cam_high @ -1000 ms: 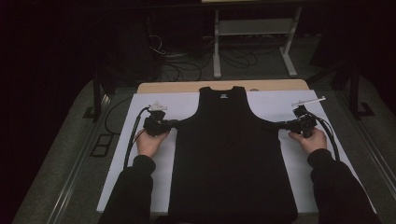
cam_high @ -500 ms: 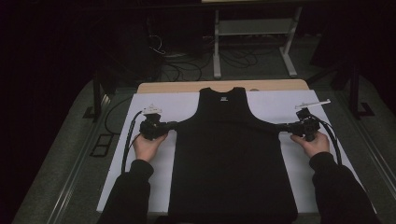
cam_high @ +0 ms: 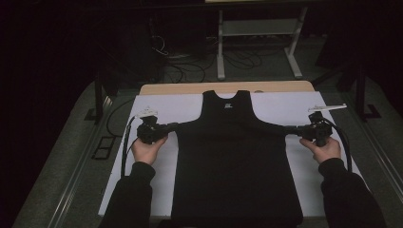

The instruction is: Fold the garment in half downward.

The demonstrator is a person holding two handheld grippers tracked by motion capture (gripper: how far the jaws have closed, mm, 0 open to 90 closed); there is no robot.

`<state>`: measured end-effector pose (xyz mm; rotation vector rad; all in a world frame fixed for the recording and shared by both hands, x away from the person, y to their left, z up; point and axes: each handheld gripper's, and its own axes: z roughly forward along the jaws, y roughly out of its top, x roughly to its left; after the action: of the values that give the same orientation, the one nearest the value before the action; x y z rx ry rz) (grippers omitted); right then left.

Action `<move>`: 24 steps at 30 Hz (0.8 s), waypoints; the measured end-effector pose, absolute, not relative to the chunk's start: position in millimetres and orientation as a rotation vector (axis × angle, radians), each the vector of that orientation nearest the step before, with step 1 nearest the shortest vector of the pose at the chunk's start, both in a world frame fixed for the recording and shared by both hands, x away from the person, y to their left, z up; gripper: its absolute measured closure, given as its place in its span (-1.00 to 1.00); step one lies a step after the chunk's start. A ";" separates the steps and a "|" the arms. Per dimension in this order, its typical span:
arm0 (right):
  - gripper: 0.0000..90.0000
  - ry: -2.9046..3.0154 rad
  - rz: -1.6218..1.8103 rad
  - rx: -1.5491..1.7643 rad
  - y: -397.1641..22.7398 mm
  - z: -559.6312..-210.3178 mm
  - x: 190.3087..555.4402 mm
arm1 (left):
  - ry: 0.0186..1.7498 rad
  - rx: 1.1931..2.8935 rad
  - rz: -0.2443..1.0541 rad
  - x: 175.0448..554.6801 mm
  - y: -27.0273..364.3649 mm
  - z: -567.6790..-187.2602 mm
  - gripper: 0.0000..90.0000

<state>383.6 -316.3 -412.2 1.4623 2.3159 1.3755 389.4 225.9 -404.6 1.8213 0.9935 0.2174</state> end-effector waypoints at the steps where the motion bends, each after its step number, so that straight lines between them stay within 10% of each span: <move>1: 0.86 2.311 1.383 1.462 -316.8 -411.2 382.3 | 0.987 1.827 0.218 388.8 226.2 -404.3 0.93; 24: 0.86 2.274 1.448 1.461 -322.8 -404.0 359.7 | 0.997 1.774 0.195 372.4 231.6 -401.4 0.93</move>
<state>359.7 -322.8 -404.0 1.4608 2.2738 1.4484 372.4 231.6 -401.4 1.7741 0.9967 0.1947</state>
